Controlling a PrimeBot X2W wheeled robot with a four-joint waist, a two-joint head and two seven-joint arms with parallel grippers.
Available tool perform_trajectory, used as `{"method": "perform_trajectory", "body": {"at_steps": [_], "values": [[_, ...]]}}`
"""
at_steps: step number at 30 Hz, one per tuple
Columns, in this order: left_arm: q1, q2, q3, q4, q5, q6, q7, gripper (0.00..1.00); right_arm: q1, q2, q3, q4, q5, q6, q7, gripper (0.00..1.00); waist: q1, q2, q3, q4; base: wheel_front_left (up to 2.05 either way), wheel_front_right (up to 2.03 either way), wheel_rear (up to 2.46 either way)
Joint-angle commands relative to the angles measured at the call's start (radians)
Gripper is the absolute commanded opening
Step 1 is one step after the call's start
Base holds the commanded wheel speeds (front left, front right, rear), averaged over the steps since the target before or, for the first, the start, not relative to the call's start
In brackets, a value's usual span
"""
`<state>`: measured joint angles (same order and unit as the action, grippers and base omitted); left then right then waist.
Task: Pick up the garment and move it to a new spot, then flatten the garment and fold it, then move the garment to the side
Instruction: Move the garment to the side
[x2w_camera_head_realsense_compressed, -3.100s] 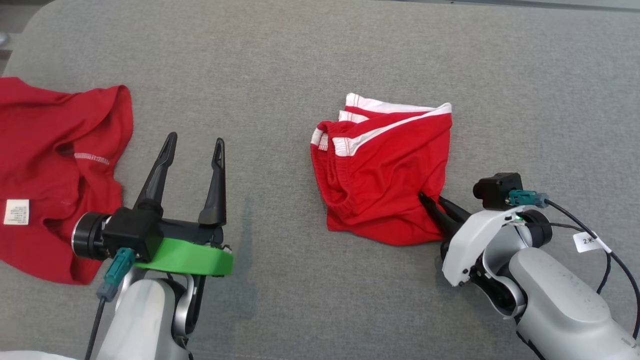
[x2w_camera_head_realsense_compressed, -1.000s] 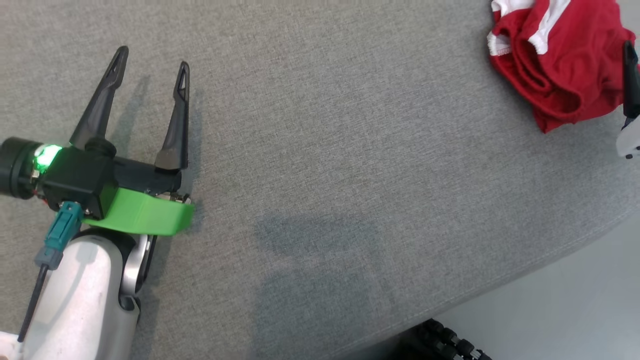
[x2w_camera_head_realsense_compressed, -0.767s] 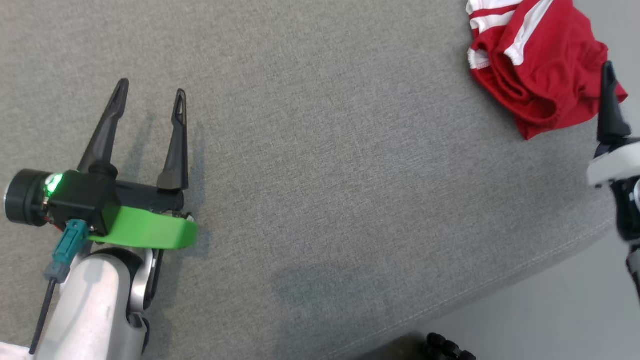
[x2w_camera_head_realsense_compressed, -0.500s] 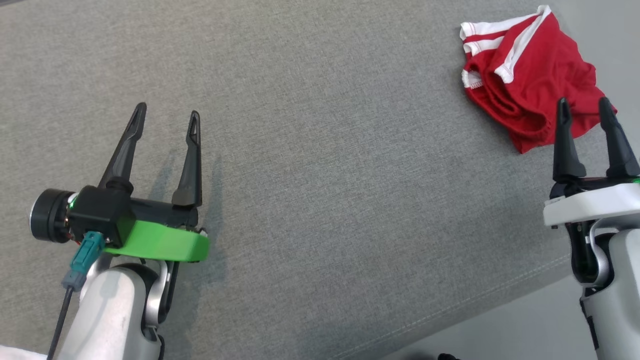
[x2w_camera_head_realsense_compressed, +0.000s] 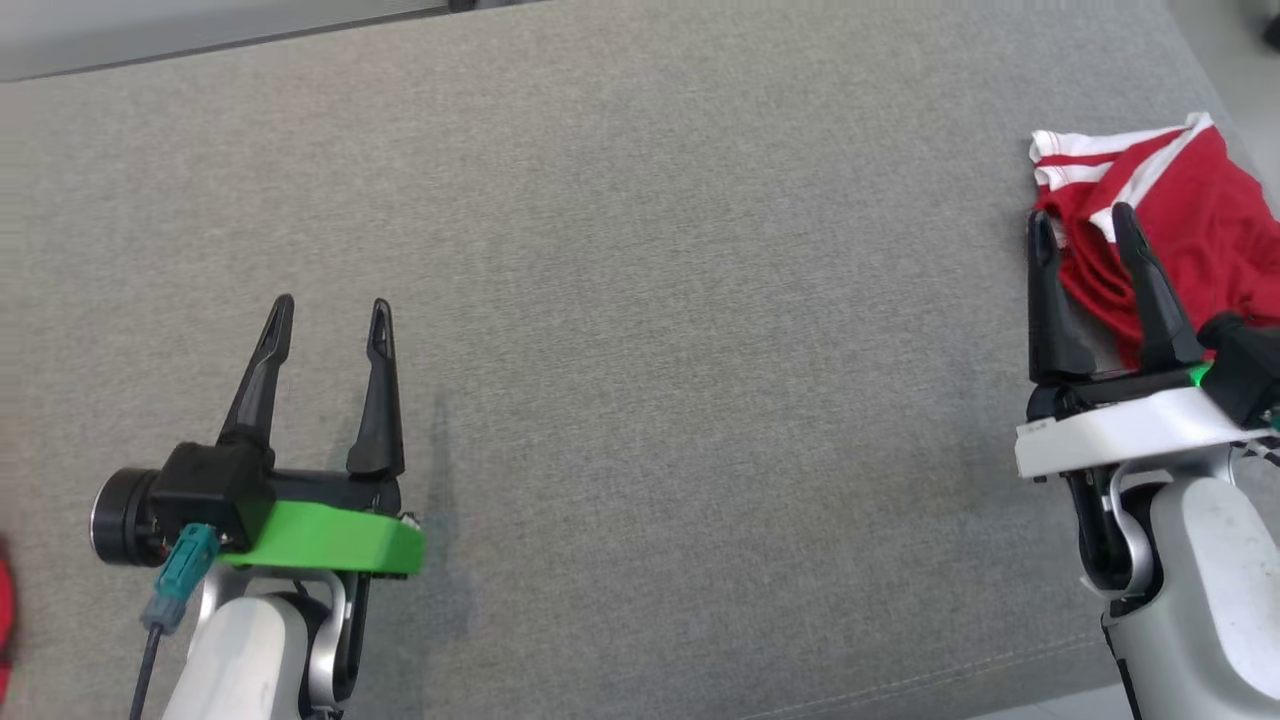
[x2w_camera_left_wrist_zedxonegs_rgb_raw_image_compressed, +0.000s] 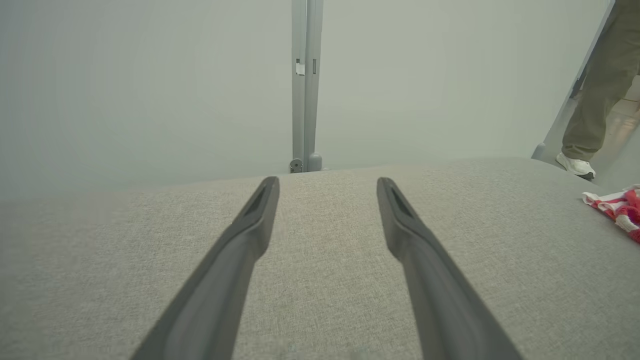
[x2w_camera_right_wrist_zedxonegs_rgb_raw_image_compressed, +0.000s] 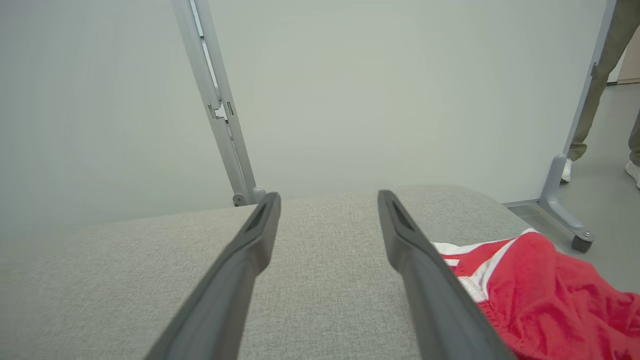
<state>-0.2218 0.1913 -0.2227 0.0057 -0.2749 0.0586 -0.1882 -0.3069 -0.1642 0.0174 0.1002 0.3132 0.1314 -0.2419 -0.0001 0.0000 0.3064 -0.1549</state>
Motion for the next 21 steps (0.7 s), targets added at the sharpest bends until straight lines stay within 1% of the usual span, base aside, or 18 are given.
{"method": "perform_trajectory", "body": {"at_steps": [1,5,10,15,19,21], "values": [[0.024,-0.003,0.012,0.008,-0.014,0.011,-0.012,1.00,0.024,-0.003,0.009,-0.001,-0.009,-0.001,0.011,1.00,0.0001,0.0000,-0.077,0.086,0.00,0.00,0.00],[0.061,-0.001,0.035,0.021,-0.028,0.027,-0.027,1.00,0.053,-0.001,0.022,0.006,-0.023,-0.001,0.029,1.00,0.0001,0.0000,-0.121,0.126,0.00,0.00,0.00],[0.101,0.007,0.057,0.025,-0.045,0.039,-0.037,1.00,0.094,0.007,0.032,0.011,-0.031,-0.001,0.047,1.00,0.0001,0.0000,-0.163,0.153,0.00,0.00,0.00],[0.135,0.018,0.055,0.020,-0.049,0.040,-0.031,1.00,0.130,0.008,0.039,0.003,-0.028,-0.001,0.059,1.00,0.0001,0.0000,-0.198,0.158,0.00,0.00,0.00],[0.164,0.025,0.043,0.012,-0.050,0.032,-0.019,1.00,0.165,0.005,0.035,-0.011,-0.033,-0.001,0.072,1.00,0.0001,0.0000,-0.228,0.149,0.00,0.00,0.00],[0.181,0.030,0.041,0.008,-0.051,0.035,-0.013,1.00,0.186,0.006,0.031,-0.022,-0.035,-0.001,0.078,1.00,0.0001,0.0000,-0.242,0.143,0.00,0.00,0.00]]}}
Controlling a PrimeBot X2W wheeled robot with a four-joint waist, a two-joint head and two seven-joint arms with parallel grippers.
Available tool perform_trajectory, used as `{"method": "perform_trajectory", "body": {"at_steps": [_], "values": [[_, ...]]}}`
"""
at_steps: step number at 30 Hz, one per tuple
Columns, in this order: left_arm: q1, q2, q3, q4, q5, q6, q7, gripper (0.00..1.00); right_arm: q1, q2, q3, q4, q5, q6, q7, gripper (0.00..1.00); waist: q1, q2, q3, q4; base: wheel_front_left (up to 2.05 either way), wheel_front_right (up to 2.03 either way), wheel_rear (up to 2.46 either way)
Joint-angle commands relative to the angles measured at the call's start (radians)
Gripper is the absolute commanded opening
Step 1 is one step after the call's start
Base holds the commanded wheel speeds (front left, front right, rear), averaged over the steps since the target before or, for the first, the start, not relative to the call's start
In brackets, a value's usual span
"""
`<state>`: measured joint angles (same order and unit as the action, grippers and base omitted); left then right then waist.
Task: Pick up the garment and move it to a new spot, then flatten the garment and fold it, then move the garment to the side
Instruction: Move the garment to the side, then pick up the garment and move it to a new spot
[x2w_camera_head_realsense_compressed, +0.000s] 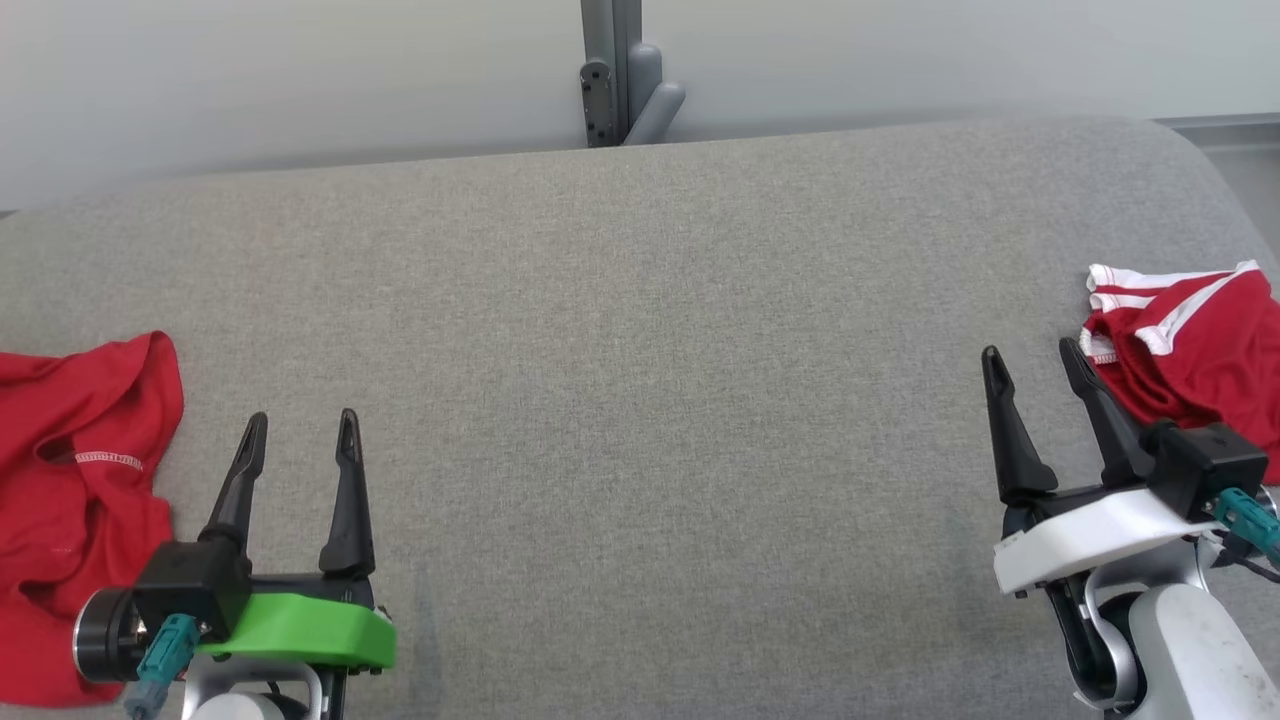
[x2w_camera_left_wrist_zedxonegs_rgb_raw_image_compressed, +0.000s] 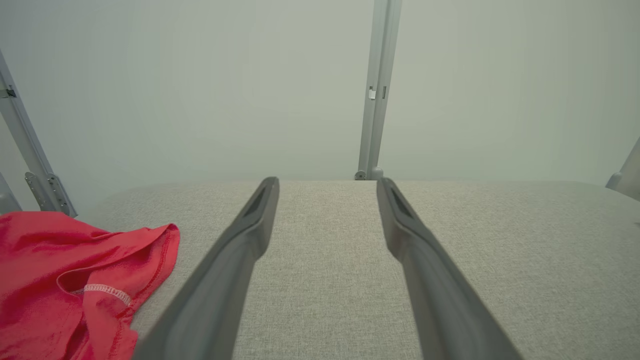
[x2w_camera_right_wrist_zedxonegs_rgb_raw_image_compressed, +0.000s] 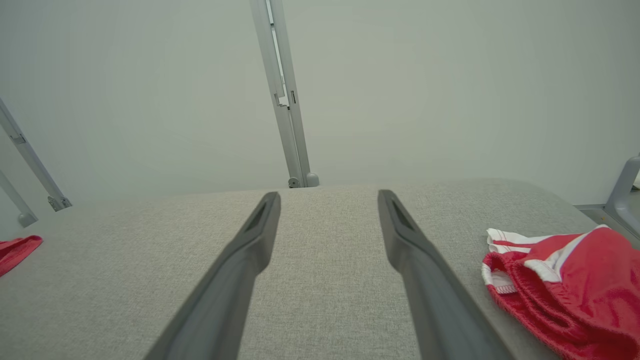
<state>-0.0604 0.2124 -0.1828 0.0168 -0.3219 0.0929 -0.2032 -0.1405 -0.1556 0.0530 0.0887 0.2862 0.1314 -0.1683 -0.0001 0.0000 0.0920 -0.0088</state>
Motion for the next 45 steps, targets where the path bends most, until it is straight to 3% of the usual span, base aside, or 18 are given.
{"method": "perform_trajectory", "body": {"at_steps": [1,15,41,45], "values": [[0.029,0.010,0.002,-0.006,-0.007,0.004,0.004,1.00,0.031,-0.001,-0.008,-0.015,-0.012,-0.001,0.006,1.00,0.0001,0.0000,-0.036,-0.008,0.00,0.00,0.00],[0.121,0.013,-0.004,-0.045,-0.028,0.027,0.039,1.00,0.152,0.021,-0.040,-0.087,-0.025,-0.001,0.047,1.00,0.0001,0.0000,-0.099,-0.026,0.00,0.00,0.00],[0.105,0.029,-0.023,-0.051,-0.033,0.037,0.049,1.00,0.159,0.028,-0.061,-0.096,-0.036,-0.001,0.049,1.00,0.0001,0.0000,-0.096,-0.017,0.00,0.00,0.00],[0.087,0.027,-0.018,-0.060,-0.035,0.040,0.039,1.00,0.162,0.023,-0.067,-0.104,-0.042,-0.001,0.057,1.00,0.0001,0.0000,-0.086,0.009,0.00,0.00,0.00]]}}
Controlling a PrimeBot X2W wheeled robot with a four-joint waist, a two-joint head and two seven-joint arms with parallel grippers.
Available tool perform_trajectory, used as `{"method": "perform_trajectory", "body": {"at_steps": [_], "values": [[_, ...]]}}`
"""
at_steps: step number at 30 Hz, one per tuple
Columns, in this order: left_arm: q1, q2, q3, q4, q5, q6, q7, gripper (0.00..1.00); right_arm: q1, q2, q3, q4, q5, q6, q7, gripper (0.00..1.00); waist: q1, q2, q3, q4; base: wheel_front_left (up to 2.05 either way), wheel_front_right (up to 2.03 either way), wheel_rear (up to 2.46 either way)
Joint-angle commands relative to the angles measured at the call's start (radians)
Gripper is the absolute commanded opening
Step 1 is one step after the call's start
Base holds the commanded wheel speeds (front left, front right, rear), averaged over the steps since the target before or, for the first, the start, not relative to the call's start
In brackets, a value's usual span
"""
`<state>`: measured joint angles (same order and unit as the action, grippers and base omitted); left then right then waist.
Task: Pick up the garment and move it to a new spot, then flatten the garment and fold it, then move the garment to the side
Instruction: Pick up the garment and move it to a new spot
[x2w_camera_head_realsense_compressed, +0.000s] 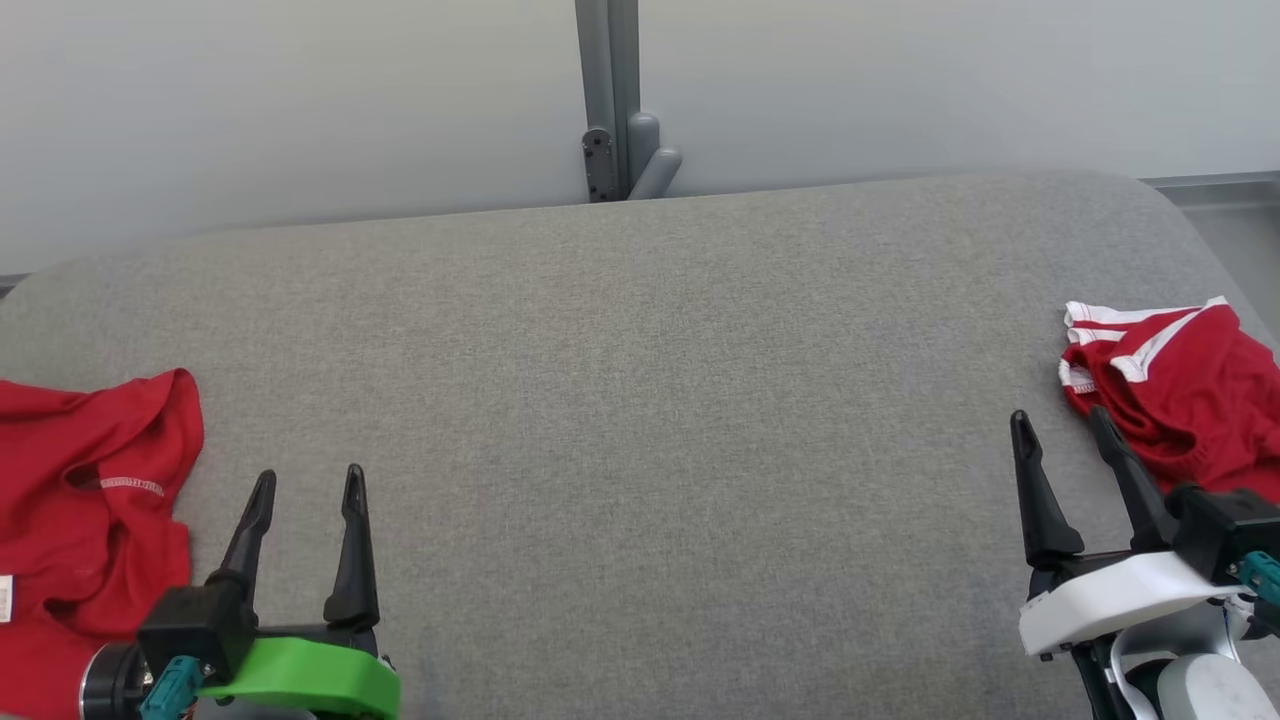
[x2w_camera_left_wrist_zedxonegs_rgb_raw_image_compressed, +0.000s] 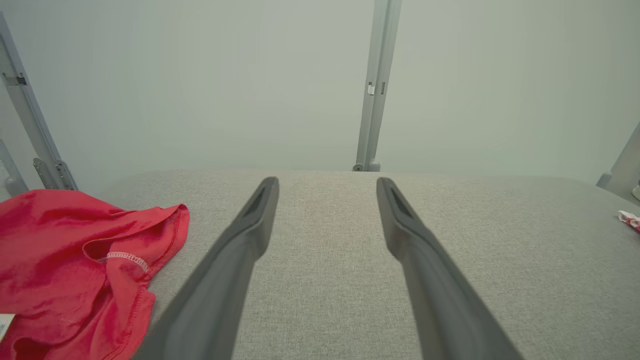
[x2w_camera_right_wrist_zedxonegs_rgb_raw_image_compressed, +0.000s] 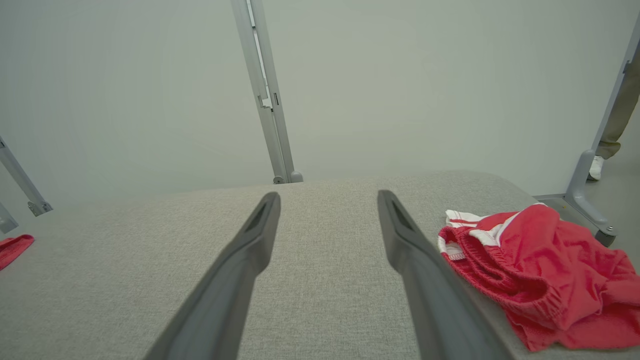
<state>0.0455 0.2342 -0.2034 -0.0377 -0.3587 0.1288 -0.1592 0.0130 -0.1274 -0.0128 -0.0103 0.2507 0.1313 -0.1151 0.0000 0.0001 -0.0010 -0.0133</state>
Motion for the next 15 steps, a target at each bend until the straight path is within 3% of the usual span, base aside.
{"method": "perform_trajectory", "body": {"at_steps": [1,5,15], "values": [[-0.023,0.005,0.003,-0.006,0.001,0.003,-0.009,1.00,0.006,-0.005,-0.001,-0.009,-0.006,-0.001,0.004,1.00,0.0000,-0.0001,0.012,0.026,0.00,0.00,0.00],[-0.035,0.003,0.005,-0.006,0.000,0.006,-0.014,1.00,-0.002,-0.011,0.005,-0.018,-0.009,-0.001,0.010,1.00,0.0000,-0.0001,0.023,0.073,0.00,0.00,0.00],[-0.039,-0.009,0.034,-0.023,-0.020,0.021,-0.056,1.00,-0.022,-0.013,0.017,-0.046,-0.017,-0.001,0.025,1.00,0.0000,-0.0001,0.034,0.286,0.00,0.00,0.00]]}}
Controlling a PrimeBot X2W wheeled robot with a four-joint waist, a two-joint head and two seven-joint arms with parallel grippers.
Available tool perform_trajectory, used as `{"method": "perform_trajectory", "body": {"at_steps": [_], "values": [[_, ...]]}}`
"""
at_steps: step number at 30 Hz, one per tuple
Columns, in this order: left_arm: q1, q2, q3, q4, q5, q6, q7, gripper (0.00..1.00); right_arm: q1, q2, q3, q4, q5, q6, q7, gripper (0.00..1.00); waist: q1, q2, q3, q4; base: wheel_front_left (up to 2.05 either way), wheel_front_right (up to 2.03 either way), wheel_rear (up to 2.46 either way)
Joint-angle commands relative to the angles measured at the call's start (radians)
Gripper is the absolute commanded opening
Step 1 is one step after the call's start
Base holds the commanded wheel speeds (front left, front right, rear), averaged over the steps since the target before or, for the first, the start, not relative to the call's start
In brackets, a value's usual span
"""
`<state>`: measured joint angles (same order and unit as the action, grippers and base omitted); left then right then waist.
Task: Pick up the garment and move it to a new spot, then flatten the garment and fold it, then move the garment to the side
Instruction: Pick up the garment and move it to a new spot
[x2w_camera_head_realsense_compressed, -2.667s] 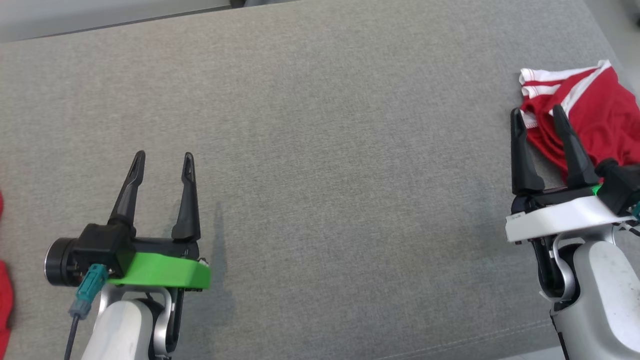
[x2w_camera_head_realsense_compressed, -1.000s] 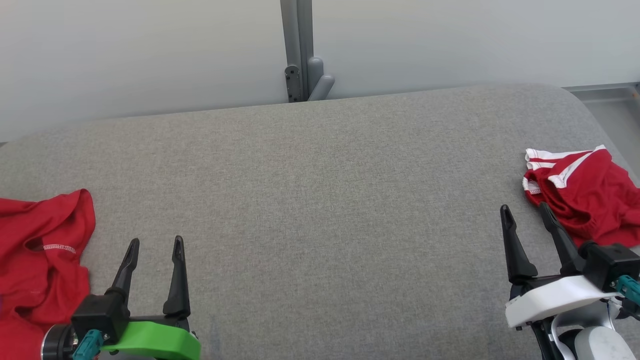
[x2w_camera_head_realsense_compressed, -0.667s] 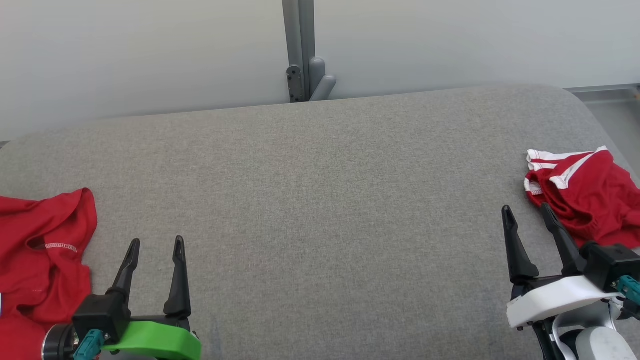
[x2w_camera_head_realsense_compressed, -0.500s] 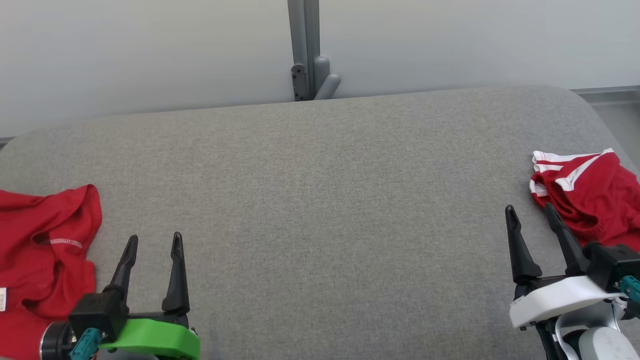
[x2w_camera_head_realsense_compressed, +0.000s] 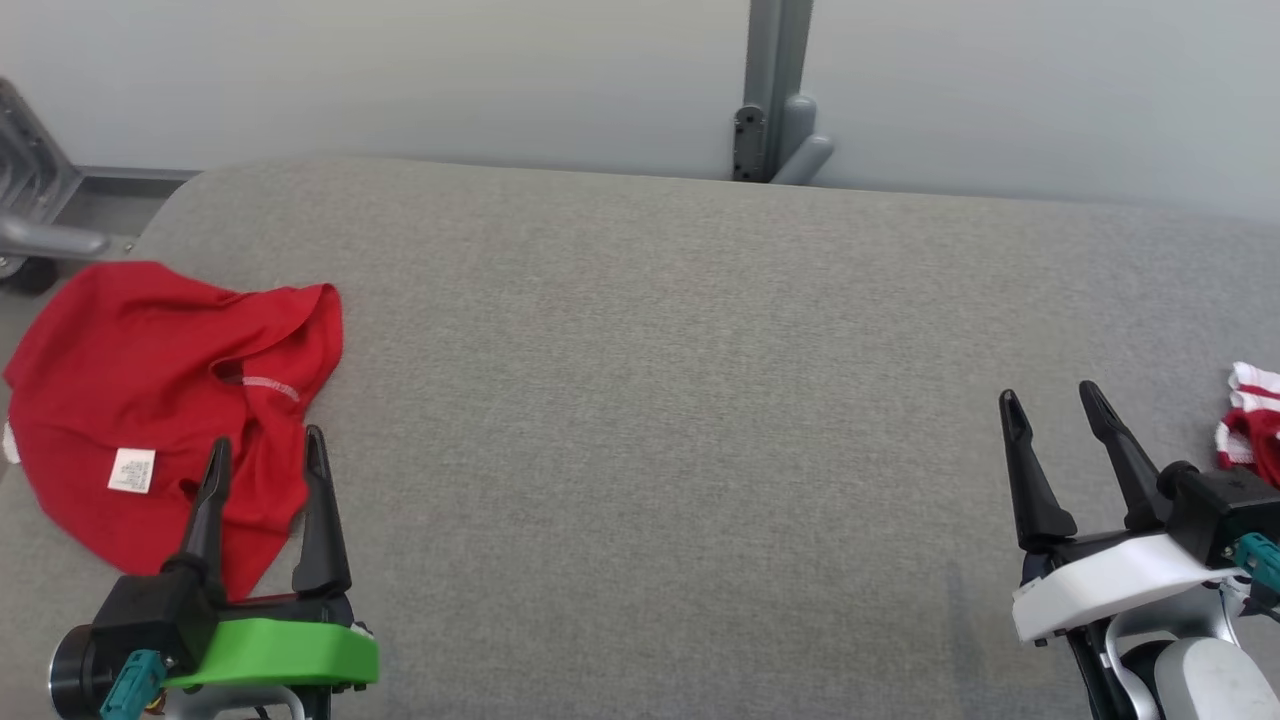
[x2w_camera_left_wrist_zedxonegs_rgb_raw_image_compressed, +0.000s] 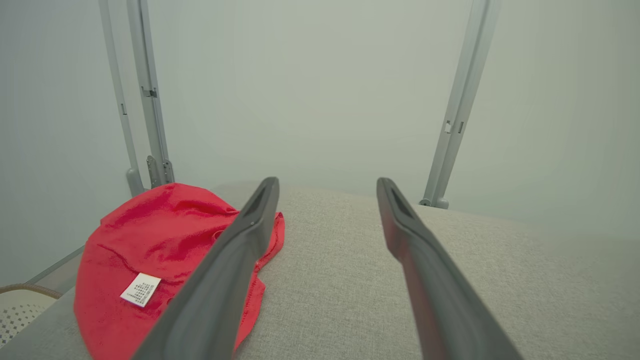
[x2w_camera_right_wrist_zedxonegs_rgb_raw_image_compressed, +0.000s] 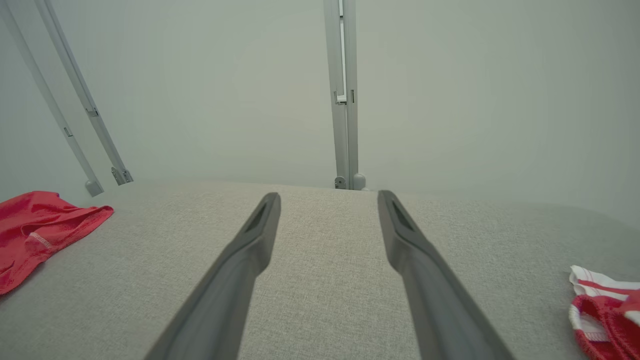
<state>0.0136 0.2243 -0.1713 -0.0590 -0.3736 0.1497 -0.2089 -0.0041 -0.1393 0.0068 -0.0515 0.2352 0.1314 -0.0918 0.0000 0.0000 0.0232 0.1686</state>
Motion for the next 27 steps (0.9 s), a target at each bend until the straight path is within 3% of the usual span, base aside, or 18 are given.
{"method": "perform_trajectory", "body": {"at_steps": [1,5,11,27], "values": [[-0.007,0.003,0.008,-0.003,-0.006,0.002,-0.009,1.00,-0.008,0.001,0.002,-0.006,-0.001,-0.001,0.004,1.00,0.0000,0.0000,0.009,0.122,0.00,0.00,0.00],[-0.007,0.006,0.019,-0.010,-0.013,-0.001,-0.022,1.00,-0.019,-0.004,0.017,-0.005,0.002,-0.001,0.012,1.00,0.0000,0.0000,0.011,0.195,0.00,0.00,0.00],[-0.015,0.013,0.014,-0.019,-0.023,-0.025,-0.031,1.00,-0.019,0.000,0.015,-0.001,0.004,-0.001,0.013,1.00,0.0000,0.0000,0.011,0.233,0.00,0.00,0.00],[-0.077,0.008,0.008,-0.022,-0.027,-0.059,-0.049,1.00,-0.040,-0.006,0.014,-0.022,0.005,-0.001,0.032,1.00,0.0000,0.0000,0.050,0.225,0.00,0.00,0.00]]}}
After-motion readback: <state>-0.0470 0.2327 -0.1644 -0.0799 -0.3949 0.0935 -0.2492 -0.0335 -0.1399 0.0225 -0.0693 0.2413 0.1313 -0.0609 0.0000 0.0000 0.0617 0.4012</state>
